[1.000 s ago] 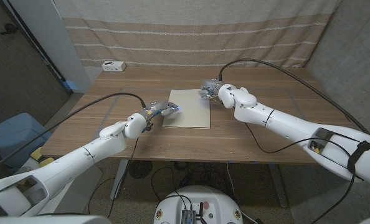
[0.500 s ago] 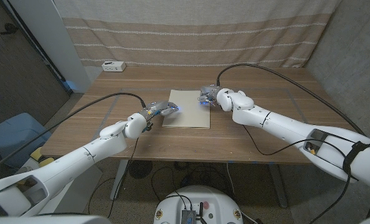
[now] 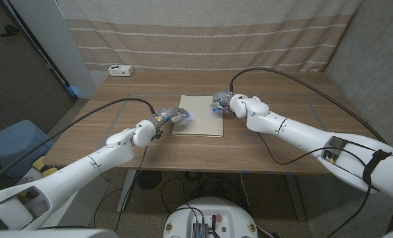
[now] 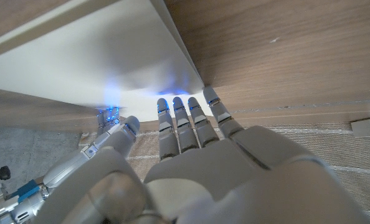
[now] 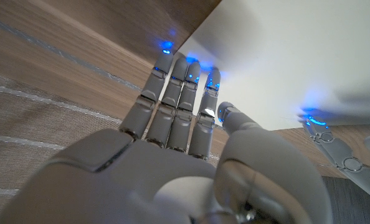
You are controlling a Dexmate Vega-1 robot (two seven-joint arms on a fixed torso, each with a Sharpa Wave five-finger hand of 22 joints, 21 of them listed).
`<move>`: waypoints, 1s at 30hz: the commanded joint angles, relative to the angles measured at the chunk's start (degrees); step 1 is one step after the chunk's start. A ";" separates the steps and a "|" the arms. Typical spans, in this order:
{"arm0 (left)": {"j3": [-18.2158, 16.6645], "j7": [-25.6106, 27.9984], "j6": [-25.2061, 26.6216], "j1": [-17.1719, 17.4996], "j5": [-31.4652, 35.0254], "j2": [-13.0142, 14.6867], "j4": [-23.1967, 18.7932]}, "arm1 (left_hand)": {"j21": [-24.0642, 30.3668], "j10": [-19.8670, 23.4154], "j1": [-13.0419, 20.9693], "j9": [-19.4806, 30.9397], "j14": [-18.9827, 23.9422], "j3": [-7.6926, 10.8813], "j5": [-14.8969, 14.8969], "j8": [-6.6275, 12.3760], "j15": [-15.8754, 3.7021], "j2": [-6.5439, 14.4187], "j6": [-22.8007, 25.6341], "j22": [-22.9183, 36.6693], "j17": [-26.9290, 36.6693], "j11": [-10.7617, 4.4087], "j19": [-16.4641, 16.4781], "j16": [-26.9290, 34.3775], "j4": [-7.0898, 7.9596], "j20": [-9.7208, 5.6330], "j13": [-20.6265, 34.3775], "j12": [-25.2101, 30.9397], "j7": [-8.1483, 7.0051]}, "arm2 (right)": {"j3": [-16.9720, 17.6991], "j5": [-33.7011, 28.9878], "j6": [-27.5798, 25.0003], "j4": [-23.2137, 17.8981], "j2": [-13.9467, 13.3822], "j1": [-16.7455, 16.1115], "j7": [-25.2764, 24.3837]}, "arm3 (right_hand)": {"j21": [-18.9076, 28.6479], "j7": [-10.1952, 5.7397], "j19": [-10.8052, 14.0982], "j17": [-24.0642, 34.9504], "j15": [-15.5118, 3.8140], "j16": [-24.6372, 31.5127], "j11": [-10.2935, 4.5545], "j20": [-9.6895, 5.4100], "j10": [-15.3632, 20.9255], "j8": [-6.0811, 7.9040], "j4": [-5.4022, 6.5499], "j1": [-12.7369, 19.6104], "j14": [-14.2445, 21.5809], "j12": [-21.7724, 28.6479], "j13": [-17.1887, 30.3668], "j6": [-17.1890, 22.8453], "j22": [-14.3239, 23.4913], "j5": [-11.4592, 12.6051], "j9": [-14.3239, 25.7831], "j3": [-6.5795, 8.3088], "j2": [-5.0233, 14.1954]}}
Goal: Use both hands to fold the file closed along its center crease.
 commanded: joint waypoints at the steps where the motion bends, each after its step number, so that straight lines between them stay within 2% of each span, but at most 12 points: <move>1: -1.41 3.05 -3.06 0.73 -2.34 -1.00 1.15 | -0.25 0.37 -0.32 -0.07 0.38 0.27 -0.10 0.22 -0.15 -0.31 0.28 0.09 -0.06 0.01 0.58 -0.16 0.09 -0.03 -0.10 -0.16 0.32 | 3.49 1.31 -0.73 -2.99 -1.27 -1.90 -4.50 | 0.06 0.08 -0.22 0.05 0.28 -0.29 0.12 0.03 0.72 -0.07 -0.01 -0.49 0.34 0.17 0.17 0.87 0.07 -0.10 0.06 0.41 -0.10; 6: -2.97 8.37 -6.11 2.44 -3.21 -1.65 1.59 | -0.38 0.32 -0.09 -0.08 0.36 0.53 -0.06 0.02 -0.17 -0.16 -0.25 0.08 -0.12 -0.05 0.48 -0.21 -0.14 -0.21 -0.17 -0.19 -0.04 | 5.73 2.57 0.34 -4.69 -2.18 -3.60 -8.42 | 0.08 0.07 -0.22 0.06 0.09 -0.42 0.12 0.00 0.46 -0.18 -0.22 -0.32 0.15 -0.01 0.17 0.82 0.07 -0.08 0.06 0.59 -0.13; 10: -4.41 12.33 -7.94 3.93 -3.82 -2.05 1.52 | -0.84 -0.08 0.18 -0.07 -0.16 0.94 -0.02 -0.57 0.14 0.11 -2.35 0.09 -0.10 0.13 -0.31 -0.38 -0.37 0.20 -0.28 -0.32 -1.00 | 9.24 5.54 4.16 -5.54 -3.08 -6.40 -14.60 | -0.09 0.02 -0.84 0.09 0.14 -1.09 -0.06 0.13 -0.61 -0.75 -0.78 0.05 -1.19 -0.64 0.18 0.00 0.06 -0.08 0.08 0.98 -0.25; 15: -5.63 13.58 -8.33 4.79 -4.70 -2.01 1.03 | -1.11 -1.81 0.05 -0.08 -0.39 1.23 -0.07 -1.19 0.37 0.24 -6.96 0.13 0.04 0.02 -0.28 -0.28 -0.24 0.41 -0.36 -0.80 -3.08 | 14.21 10.75 9.21 -6.19 -3.51 -10.11 -21.49 | -0.38 -0.43 -1.69 -0.29 0.51 -2.59 -0.46 0.13 -3.19 -1.98 -1.89 0.82 -3.69 -1.96 0.21 -2.61 0.02 -0.03 0.10 1.94 -0.49; 19: -7.29 13.24 -11.39 5.61 -9.28 -2.58 2.10 | -1.19 -3.02 -0.03 -0.09 -1.19 1.37 -0.07 -1.13 0.72 0.36 -8.69 0.15 0.08 0.29 -0.18 -0.47 -0.11 0.50 -0.39 -1.06 -3.32 | 16.78 11.88 9.47 -7.58 -3.42 -12.70 -26.98 | -0.85 -0.32 -2.90 -0.35 0.81 -3.62 -0.32 0.46 -5.03 -2.63 -2.45 1.11 -5.67 -2.88 0.24 -4.48 -0.04 -0.01 0.12 2.40 -0.53; 25: -10.24 11.54 -16.29 6.75 -17.68 -3.63 3.91 | -1.74 -5.29 -0.14 -0.13 -3.21 1.58 -0.06 -1.04 1.03 0.43 -11.22 0.18 0.13 0.72 -1.04 -0.73 0.05 0.47 -0.43 -1.36 -4.19 | 21.49 17.45 10.75 -9.95 -3.53 -16.44 -30.54 | -1.62 -0.30 -4.46 -0.36 1.16 -4.87 -1.01 1.08 -8.73 -3.39 -2.91 0.95 -8.14 -4.50 0.28 -8.27 -0.16 -0.02 0.13 2.64 -0.74; 27: -11.15 10.67 -18.04 7.03 -20.53 -4.03 4.58 | -1.95 -6.30 -0.12 -0.15 -3.93 1.63 -0.05 -0.97 1.11 0.33 -11.96 0.19 0.11 0.32 -1.38 -0.80 -0.01 0.39 -0.45 -1.49 -4.43 | 22.83 19.95 11.08 -10.59 -3.75 -17.31 -30.10 | -1.93 -0.38 -5.00 -0.41 1.64 -5.32 -0.73 1.26 -10.14 -3.57 -3.12 0.81 -9.04 -5.05 0.28 -9.78 -0.20 -0.04 0.13 2.57 -1.01; 30: -12.48 9.86 -19.35 7.53 -23.97 -4.50 4.93 | -2.20 -7.19 -0.13 -0.20 -4.80 1.60 -0.07 -1.07 1.11 0.01 -13.54 0.21 0.07 0.58 -1.77 -0.84 -0.17 0.32 -0.48 -1.47 -5.08 | 25.27 25.01 13.56 -10.72 -3.94 -18.80 -29.26 | -2.37 -0.63 -5.71 -0.31 2.22 -5.80 -0.38 1.19 -11.91 -3.84 -3.08 0.11 -10.26 -5.60 0.29 -12.44 -0.26 -0.16 0.13 1.97 -1.43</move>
